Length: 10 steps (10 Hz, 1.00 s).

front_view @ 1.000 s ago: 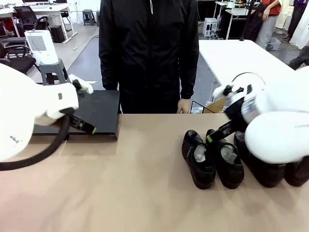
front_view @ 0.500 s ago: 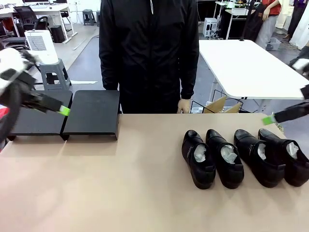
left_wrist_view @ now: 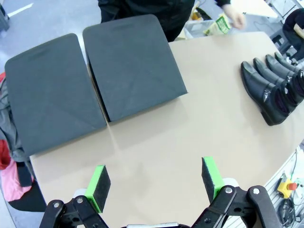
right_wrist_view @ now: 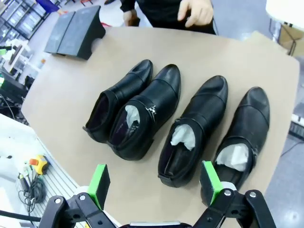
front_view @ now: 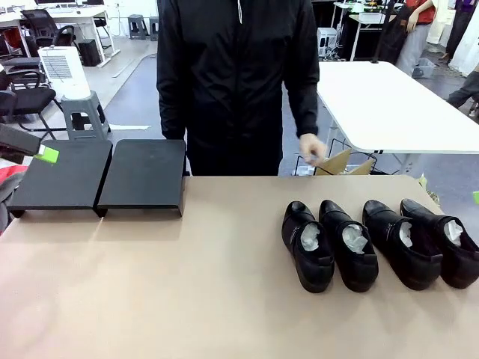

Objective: Organize the shoes by placing them on the stand.
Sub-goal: Pick up one Shoe and place it in the middle of the table.

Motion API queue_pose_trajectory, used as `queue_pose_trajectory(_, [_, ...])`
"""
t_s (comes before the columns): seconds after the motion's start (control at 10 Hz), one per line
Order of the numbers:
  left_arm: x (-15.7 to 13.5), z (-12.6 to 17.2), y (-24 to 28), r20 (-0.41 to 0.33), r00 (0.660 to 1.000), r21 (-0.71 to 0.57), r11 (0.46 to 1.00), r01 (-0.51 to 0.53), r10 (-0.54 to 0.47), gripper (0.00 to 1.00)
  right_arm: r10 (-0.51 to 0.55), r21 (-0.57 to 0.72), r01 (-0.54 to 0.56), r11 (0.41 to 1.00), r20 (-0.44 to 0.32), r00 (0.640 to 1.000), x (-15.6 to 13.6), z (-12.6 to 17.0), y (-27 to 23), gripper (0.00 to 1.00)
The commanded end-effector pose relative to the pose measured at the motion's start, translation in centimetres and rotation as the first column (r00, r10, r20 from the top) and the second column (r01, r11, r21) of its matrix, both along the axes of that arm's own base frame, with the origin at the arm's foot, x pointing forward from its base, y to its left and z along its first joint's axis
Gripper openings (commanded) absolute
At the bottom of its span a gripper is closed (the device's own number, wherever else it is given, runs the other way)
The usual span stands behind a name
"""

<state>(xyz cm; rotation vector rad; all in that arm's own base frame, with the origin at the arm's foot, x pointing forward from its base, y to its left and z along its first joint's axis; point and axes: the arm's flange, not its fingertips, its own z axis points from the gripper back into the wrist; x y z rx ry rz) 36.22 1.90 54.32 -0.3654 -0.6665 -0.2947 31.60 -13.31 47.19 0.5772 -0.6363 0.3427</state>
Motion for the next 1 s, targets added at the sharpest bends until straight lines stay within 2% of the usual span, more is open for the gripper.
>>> queue_pose_trajectory(0.0, [0.4,-0.4,-1.0,-0.008,0.999,0.016,0.999,0.045,-0.045,1.00,0.016,-0.039,-0.014,0.999,0.057,0.998,-1.1,1.8,-1.2,1.00])
queue_pose_trajectory(0.1, [0.9,-0.7,-1.5,-0.027,0.999,0.055,0.997,0.044,-0.043,1.00,-0.015,-0.112,0.024,0.993,0.075,0.997,-1.9,3.5,-2.4,1.00])
queue_pose_trajectory(0.2, [0.0,0.0,-0.5,-0.005,1.000,0.007,1.000,0.011,-0.011,1.00,-0.058,-0.137,0.071,0.988,0.099,0.993,-2.7,5.2,-4.1,1.00])
queue_pose_trajectory(0.4, [0.0,0.0,-0.5,-0.005,1.000,0.007,1.000,0.011,-0.011,1.00,-0.084,-0.165,0.105,0.981,0.129,0.988,-4.3,7.6,-5.5,1.00])
queue_pose_trajectory(0.6, [0.0,0.0,-0.5,-0.005,1.000,0.007,1.000,0.011,-0.011,1.00,-0.079,-0.174,0.102,0.979,0.130,0.988,-4.3,7.9,-4.8,1.00])
queue_pose_trajectory(0.7, [0.0,0.0,-0.5,-0.005,1.000,0.007,1.000,0.011,-0.011,1.00,-0.071,-0.161,0.097,0.982,0.161,0.984,-4.1,7.4,-4.5,1.00])
queue_pose_trajectory(0.9, [0.0,0.0,-0.5,-0.005,1.000,0.007,1.000,0.011,-0.011,1.00,-0.104,-0.153,0.125,0.980,0.141,0.985,-4.4,8.6,-5.7,1.00])
